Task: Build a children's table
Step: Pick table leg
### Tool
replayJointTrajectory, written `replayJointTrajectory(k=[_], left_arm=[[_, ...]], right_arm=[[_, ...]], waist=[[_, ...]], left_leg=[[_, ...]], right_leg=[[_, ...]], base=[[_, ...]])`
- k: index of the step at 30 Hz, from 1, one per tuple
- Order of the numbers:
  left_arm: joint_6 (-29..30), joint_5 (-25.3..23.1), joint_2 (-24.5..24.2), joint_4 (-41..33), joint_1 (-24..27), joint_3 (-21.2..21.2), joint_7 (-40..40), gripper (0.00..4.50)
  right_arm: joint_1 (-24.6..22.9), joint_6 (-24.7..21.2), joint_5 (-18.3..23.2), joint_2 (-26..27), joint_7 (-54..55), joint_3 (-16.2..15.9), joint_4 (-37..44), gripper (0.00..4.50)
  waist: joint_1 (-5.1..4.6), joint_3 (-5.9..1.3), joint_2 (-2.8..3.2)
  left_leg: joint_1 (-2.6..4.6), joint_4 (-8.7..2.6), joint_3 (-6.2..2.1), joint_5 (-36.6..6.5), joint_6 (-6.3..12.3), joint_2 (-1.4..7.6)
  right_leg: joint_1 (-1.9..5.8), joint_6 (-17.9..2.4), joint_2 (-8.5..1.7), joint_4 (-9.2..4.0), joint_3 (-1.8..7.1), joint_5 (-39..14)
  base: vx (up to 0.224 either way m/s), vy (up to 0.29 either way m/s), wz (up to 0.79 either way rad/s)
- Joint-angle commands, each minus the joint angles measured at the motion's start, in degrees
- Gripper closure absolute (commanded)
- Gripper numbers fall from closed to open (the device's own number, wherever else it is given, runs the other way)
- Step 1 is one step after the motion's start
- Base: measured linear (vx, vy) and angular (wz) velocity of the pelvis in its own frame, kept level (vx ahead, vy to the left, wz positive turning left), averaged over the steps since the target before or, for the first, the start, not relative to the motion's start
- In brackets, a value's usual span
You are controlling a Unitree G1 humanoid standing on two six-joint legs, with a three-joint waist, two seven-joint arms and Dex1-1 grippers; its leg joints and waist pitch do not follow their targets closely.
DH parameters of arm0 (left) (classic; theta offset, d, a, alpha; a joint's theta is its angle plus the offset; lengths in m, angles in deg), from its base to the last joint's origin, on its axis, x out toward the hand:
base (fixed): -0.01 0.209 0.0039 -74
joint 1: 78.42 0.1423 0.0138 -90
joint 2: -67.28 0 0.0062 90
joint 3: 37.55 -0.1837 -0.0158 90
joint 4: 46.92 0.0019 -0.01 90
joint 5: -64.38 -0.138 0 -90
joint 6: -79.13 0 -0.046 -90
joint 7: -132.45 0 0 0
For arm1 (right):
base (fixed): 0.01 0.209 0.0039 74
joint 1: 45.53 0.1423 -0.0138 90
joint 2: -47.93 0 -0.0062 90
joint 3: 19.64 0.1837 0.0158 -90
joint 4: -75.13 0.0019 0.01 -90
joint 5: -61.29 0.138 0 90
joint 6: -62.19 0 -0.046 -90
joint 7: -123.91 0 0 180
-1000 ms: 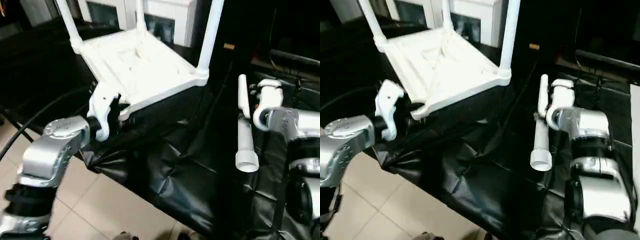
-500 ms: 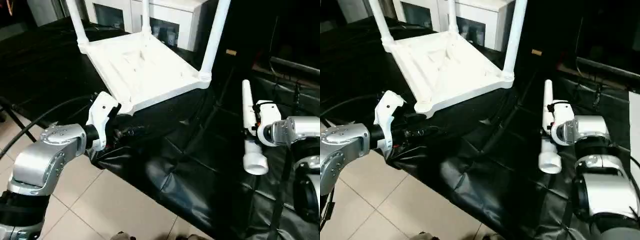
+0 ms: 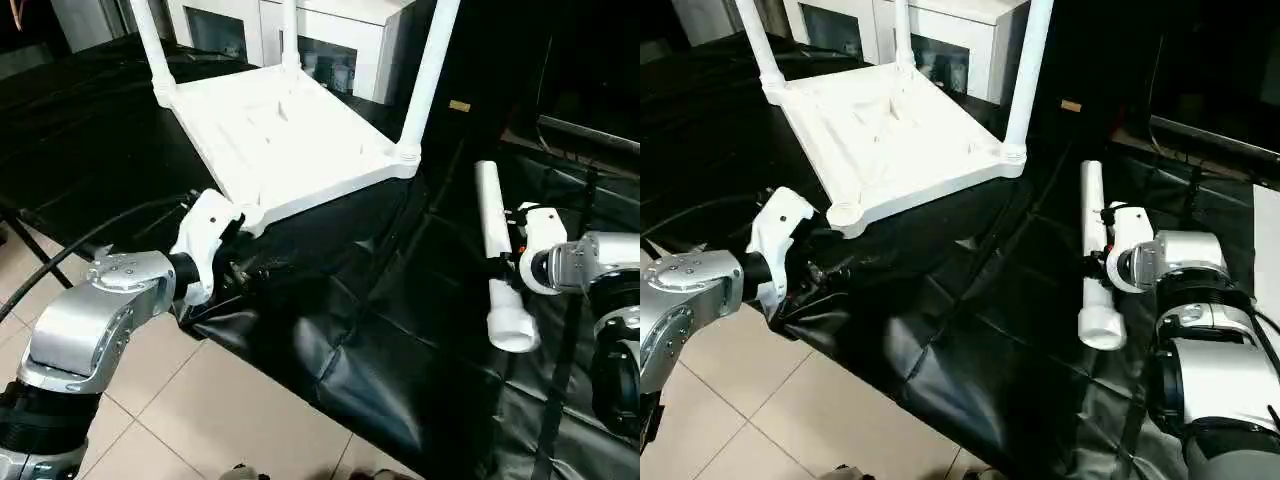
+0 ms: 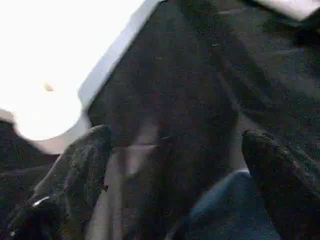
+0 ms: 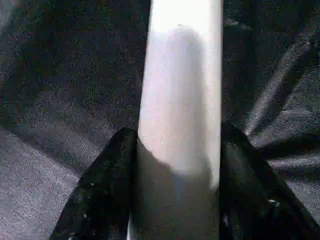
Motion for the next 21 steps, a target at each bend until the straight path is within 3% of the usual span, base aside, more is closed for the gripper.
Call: replayJointTrajectory(k=[1, 3, 5, 6, 8, 9, 10, 11, 13, 14, 15, 16, 17, 18, 19, 20, 21], left_arm=[[0.3, -1.2, -0.1, 0.5, -0.4, -0.6, 1.9, 0.00], [0.2, -1.2, 0.3, 0.8, -0.6, -0.4, 2.2, 0.00], [-4.5, -1.3, 2.6, 1.9, -1.0, 2.0, 4.2, 0.00], [-7.1, -1.7, 4.2, 2.8, -1.5, 3.5, 6.4, 0.00], [-13.0, -2.9, 6.9, 4.0, -1.9, 5.4, 9.9, 0.00], [-15.3, -2.9, 8.1, 4.0, -1.6, 6.1, 10.8, 0.00], [-16.5, -3.1, 9.0, 3.9, -1.1, 6.5, 11.7, 0.00], [-16.6, -3.1, 9.0, 3.9, -1.1, 6.5, 11.7, 0.00], [-19.0, -3.4, 10.9, 4.5, 0.1, 7.1, 14.1, 0.00], [-19.6, -3.3, 11.9, 5.2, 0.3, 7.7, 15.2, 0.00], [-20.6, -3.3, 12.8, 6.1, 0.3, 8.2, 16.2, 0.00], [-21.4, -3.4, 13.4, 6.8, 0.3, 8.6, 16.8, 0.00], [-22.4, -4.0, 13.6, 8.2, -0.1, 8.7, 17.5, 0.00], [-23.3, -4.6, 13.7, 9.2, -0.5, 8.6, 18.0, 0.00], [-23.9, -5.0, 13.7, 9.9, -0.7, 8.6, 18.3, 0.00], [-24.6, -5.2, 13.8, 11.6, -1.5, 8.6, 18.5, 0.00], [-25.2, -5.4, 13.7, 12.8, -2.2, 8.7, 18.4, 0.00]], right_arm=[[-1.6, -0.4, 1.3, 0.1, 0.9, 1.4, -1.2, 2.50], [-1.6, -0.3, 1.5, 0.1, 1.1, 1.7, -1.1, 2.66], [-2.3, 0.6, 2.8, 0.3, 1.7, 3.6, 1.3, 2.69], [-3.4, 2.0, 3.8, 0.8, 2.2, 5.1, 4.8, 2.71], [-7.1, 7.9, 5.2, 2.4, 4.2, 7.9, 13.6, 2.71], [-9.5, 10.8, 5.2, 3.4, 5.7, 8.7, 18.8, 2.71], [-11.5, 12.5, 5.9, 4.9, 7.5, 10.3, 23.1, 2.71], [-11.6, 12.5, 5.9, 4.9, 7.6, 10.4, 23.3, 2.71], [-18.3, 18.8, 5.0, 9.4, 11.0, 10.8, 37.0, 2.71], [-21.5, 22.8, 4.3, 12.0, 13.4, 10.8, 43.1, 2.71], [-24.1, 26.0, 4.0, 14.4, 15.4, 11.0, 47.7, 2.71], [-25.5, 27.6, 3.9, 15.9, 16.6, 11.2, 50.3, 2.71], [-27.2, 29.7, 3.3, 17.8, 18.4, 10.8, 51.9, 2.71], [-28.4, 31.3, 2.7, 19.1, 19.8, 10.4, 52.7, 2.71], [-29.1, 32.2, 2.2, 19.9, 20.8, 10.1, 53.2, 2.71], [-30.1, 35.3, 2.1, 22.4, 23.6, 11.1, 53.7, 2.71], [-30.5, 36.7, 2.4, 24.1, 25.2, 11.8, 54.3, 2.71]], waist=[[0.20, -4.36, 0.08], [0.27, -4.39, -0.01], [0.42, -4.44, -0.07], [0.34, -4.26, -0.51], [0.69, -4.65, -0.98], [0.78, -4.75, -0.93], [0.89, -4.83, -0.49], [0.75, -4.90, -0.68], [0.81, -4.76, 0.80], [0.86, -4.71, 0.92], [1.03, -4.76, 0.49], [1.50, -4.96, 0.17], [2.20, -4.93, 0.34], [2.79, -4.89, 1.37], [3.52, -4.82, 0.58], [3.90, -4.97, 2.32], [4.74, -3.99, 0.58]], left_leg=[[0.39, -3.51, -1.69, -4.8, 2.71, 3.94], [0.30, -3.50, -1.69, -4.6, 2.83, 3.89], [0.35, -3.53, -1.79, -4.5, 2.89, 4.03], [0.09, -3.50, -1.58, -4.5, 3.28, 3.80], [0.09, -3.55, -1.73, -3.1, 3.53, 4.00], [0.05, -3.61, -1.80, -2.8, 3.52, 4.13], [0.10, -3.61, -1.89, -1.8, 3.63, 4.16], [0.26, -3.66, -1.86, -1.5, 3.62, 4.25], [0.25, -3.74, -1.97, -1.8, 3.63, 4.11], [0.29, -3.78, -1.75, -2.5, 3.72, 4.07], [0.07, -3.80, -1.53, -3.1, 4.02, 3.41], [-0.32, -3.37, -1.39, -3.0, 5.34, 2.70], [-0.65, -2.01, -2.03, -2.9, 6.55, 2.94], [-1.02, -0.92, -2.64, -2.8, 6.77, 3.22], [-2.46, 1.77, -3.62, -3.2, 6.40, 3.44], [-0.33, 3.16, -2.87, -4.4, 3.14, 3.23], [-1.37, 3.98, -3.81, -8.4, 0.27, 1.37]], right_leg=[[3.62, -6.4, -6.28, -5.23, 4.58, -18.0], [3.69, -6.4, -6.28, -5.24, 4.56, -17.8], [3.67, -6.6, -6.39, -5.22, 4.53, -17.2], [3.74, -5.9, -6.17, -5.62, 4.54, -17.3], [3.79, -4.6, -6.35, -5.27, 4.56, -16.2], [3.91, -4.3, -6.47, -5.07, 4.52, -15.9], [3.79, -4.0, -6.54, -4.90, 4.56, -14.8], [3.61, -4.0, -6.47, -4.81, 4.62, -14.1], [3.45, -4.2, -6.32, -4.77, 4.64, -13.2], [3.36, -3.5, -6.35, -5.30, 4.69, -13.3], [3.65, -3.3, -7.28, -5.01, 5.27, -13.4], [4.43, -4.7, -8.87, -5.09, 6.22, -14.4], [4.82, -7.2, -11.84, -6.08, 7.85, -16.7], [5.14, -8.4, -13.71, -6.54, 8.83, -18.0], [5.93, -9.9, -16.79, -7.51, 11.09, -20.8], [4.37, -10.2, -15.15, -8.54, 14.99, -24.6], [5.17, -11.8, -12.55, -7.96, 17.31, -28.0]], base=[[0.000, 0.000, 0.00], [0.000, 0.000, 0.00], [0.000, 0.000, 0.00], [0.000, 0.000, 0.00], [0.000, 0.000, 0.00], [0.000, 0.000, 0.00], [0.000, 0.000, 0.00], [0.000, 0.000, 0.00], [0.000, 0.000, 0.00], [0.000, 0.000, 0.00], [0.000, 0.000, 0.00], [0.000, 0.000, 0.00], [0.000, 0.000, 0.00], [0.000, 0.000, 0.00], [0.000, 0.000, 0.00], [-0.019, 0.094, -0.21], [-0.032, 0.131, -0.48]])
